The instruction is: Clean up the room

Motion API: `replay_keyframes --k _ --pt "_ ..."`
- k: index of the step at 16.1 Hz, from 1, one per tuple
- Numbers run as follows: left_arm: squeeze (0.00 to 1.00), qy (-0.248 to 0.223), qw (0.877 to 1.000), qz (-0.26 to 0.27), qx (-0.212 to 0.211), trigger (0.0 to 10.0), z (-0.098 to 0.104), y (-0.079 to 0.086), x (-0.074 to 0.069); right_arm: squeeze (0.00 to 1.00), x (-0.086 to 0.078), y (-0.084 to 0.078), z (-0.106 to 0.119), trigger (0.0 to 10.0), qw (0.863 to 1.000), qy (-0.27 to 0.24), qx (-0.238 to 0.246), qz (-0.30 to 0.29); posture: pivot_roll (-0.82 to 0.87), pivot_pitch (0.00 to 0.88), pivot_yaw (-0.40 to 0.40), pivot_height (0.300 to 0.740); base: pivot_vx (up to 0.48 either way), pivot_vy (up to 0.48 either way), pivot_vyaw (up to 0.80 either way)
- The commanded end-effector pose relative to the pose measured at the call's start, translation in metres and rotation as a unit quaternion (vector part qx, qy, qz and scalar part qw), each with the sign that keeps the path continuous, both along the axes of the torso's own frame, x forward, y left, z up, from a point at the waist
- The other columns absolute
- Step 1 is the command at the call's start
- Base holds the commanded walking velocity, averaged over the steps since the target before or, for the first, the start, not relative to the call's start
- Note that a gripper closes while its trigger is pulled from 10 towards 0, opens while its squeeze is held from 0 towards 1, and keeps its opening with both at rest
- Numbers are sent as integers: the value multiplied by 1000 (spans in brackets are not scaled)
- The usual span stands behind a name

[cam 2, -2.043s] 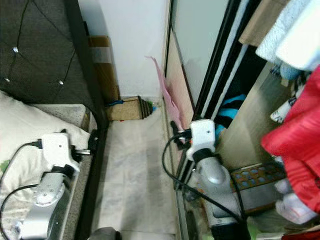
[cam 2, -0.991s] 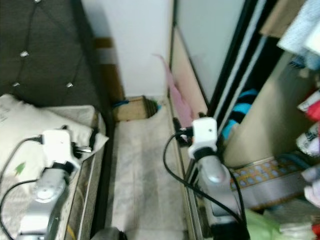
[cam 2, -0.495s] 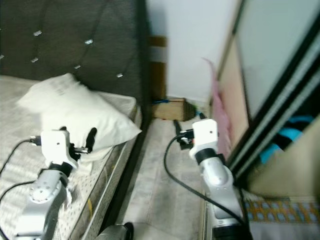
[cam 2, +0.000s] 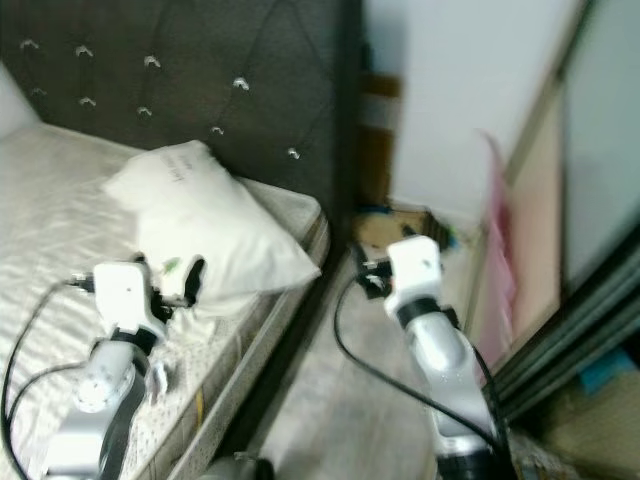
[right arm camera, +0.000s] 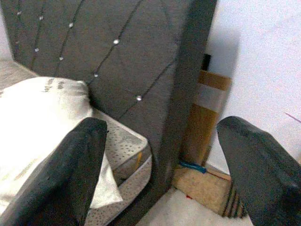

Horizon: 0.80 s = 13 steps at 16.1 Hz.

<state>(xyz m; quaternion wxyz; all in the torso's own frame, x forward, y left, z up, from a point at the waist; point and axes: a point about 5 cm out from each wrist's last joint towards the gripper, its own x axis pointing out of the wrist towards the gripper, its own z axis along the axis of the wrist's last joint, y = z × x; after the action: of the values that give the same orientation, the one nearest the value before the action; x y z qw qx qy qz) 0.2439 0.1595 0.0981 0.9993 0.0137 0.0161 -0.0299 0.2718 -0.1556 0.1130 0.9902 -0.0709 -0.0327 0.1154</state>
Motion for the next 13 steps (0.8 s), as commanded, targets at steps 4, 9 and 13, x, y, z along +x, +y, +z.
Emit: replay_keyframes --k 4,9,13 --pt "0 -4 1000 17 16 10000 2 9 1 0 4 8 5 10000 1000 -11 3 13 -27 0 21 740 0 0 800" --pt "0 -6 1000 13 12 10000 4 9 4 0 7 9 7 10000 1000 -15 3 11 -30 0 23 740 0 0 800" --pt "0 -6 1000 23 18 10000 5 9 4 0 8 10 8 10000 1000 -18 4 9 -30 0 26 740 0 0 800"
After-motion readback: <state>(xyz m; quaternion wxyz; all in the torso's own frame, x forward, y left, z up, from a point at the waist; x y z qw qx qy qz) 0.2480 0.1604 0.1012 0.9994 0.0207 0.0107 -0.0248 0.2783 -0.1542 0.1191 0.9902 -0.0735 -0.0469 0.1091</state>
